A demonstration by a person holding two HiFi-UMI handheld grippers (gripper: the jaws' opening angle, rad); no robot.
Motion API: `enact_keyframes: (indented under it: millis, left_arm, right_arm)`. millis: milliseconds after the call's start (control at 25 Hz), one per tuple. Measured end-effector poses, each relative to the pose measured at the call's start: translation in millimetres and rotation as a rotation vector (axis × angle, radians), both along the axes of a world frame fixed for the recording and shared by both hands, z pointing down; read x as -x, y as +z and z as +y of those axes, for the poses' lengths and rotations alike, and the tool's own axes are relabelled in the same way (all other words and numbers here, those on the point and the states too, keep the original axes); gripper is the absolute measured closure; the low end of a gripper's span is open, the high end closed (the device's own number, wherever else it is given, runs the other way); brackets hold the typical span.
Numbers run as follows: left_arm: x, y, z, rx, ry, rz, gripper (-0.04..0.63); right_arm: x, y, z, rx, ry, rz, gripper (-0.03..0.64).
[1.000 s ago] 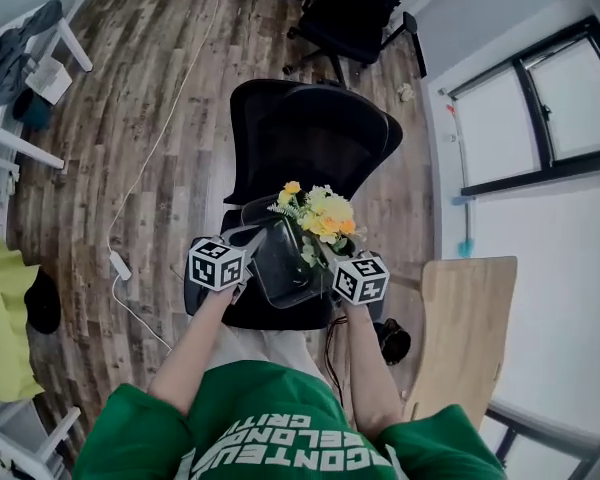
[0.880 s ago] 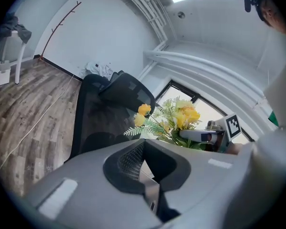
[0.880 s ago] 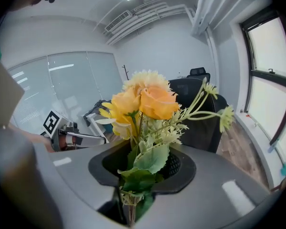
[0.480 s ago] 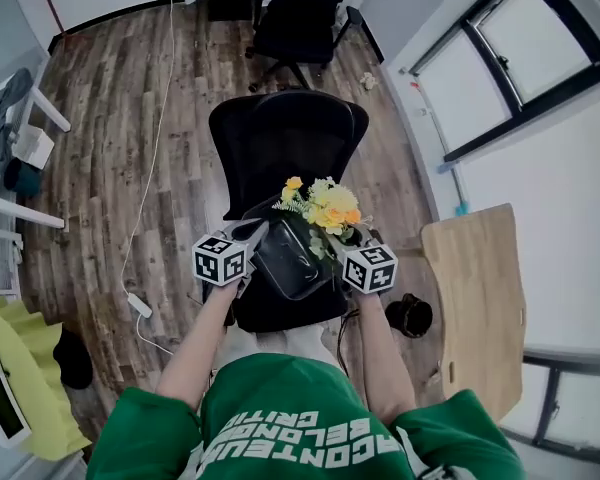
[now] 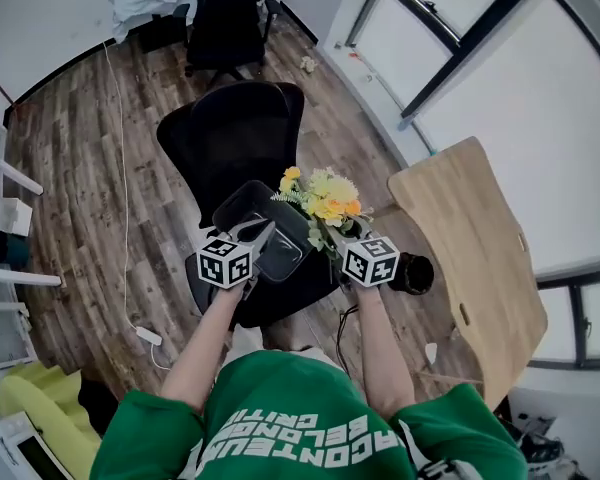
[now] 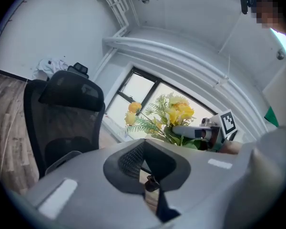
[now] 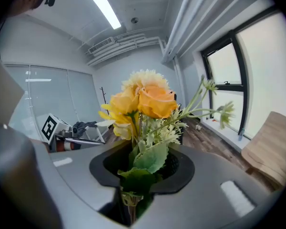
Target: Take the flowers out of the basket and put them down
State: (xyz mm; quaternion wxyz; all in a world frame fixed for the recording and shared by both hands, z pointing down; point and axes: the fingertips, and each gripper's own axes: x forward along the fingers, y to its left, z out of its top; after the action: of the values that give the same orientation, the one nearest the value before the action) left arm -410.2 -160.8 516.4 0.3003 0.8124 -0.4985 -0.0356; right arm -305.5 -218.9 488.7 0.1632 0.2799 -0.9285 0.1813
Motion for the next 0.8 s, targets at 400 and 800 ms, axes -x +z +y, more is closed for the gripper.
enact_keyframes:
  millis: [400,800]
  left_arm:
    - [-199,-33,30,-0.052,0.185,-0.061,0.583]
    - [-388,-43,62,-0.089,0.412,-0.105,0.583]
  right_arm:
    - [-197,-35,55,-0.05,0.175,-0.09,0.499]
    - [-420,-38,128,-0.088,0.446,-0.108,0.5]
